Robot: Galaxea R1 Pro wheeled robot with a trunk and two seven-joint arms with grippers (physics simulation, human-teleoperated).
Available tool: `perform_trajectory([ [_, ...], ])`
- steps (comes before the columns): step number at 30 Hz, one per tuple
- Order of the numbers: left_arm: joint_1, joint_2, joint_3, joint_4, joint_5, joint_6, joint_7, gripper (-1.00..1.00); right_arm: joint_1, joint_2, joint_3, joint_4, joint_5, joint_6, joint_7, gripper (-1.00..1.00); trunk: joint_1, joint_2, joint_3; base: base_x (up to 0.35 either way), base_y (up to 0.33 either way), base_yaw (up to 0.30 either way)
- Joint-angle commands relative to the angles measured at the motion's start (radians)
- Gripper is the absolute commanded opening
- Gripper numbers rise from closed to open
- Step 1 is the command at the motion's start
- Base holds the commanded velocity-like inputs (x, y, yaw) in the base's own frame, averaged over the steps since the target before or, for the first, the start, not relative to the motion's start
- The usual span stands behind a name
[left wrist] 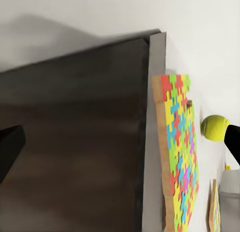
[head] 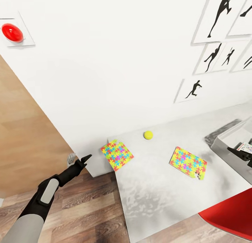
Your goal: Put all the toys in the child's room - the three board games (two on the bed and one on the table), the two jigsaw puzzles on the table, and the tennis ball on the table - inside the toy box on the table in the child's room.
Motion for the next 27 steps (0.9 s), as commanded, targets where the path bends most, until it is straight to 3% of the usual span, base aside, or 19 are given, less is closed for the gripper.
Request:
perform_trajectory([
  [1,-0.001,0.000,0.005,0.001,0.005,0.008,-0.001,1.00,-0.001,0.000,-0.001,0.000,-0.002,0.005,0.002,1.00,0.001,-0.002,-0.002,0.000,0.000,-0.077],
  [20,-0.001,-0.001,0.018,0.004,0.005,0.008,-0.001,1.00,-0.001,0.000,0.000,0.000,-0.002,0.005,0.002,1.00,0.001,-0.002,-0.002,0.000,0.000,-0.195],
  [27,-0.001,-0.001,0.018,0.003,0.005,0.008,-0.001,1.00,-0.001,0.000,0.000,0.000,-0.002,0.005,0.003,1.00,0.001,-0.002,-0.002,0.000,0.000,-0.090],
])
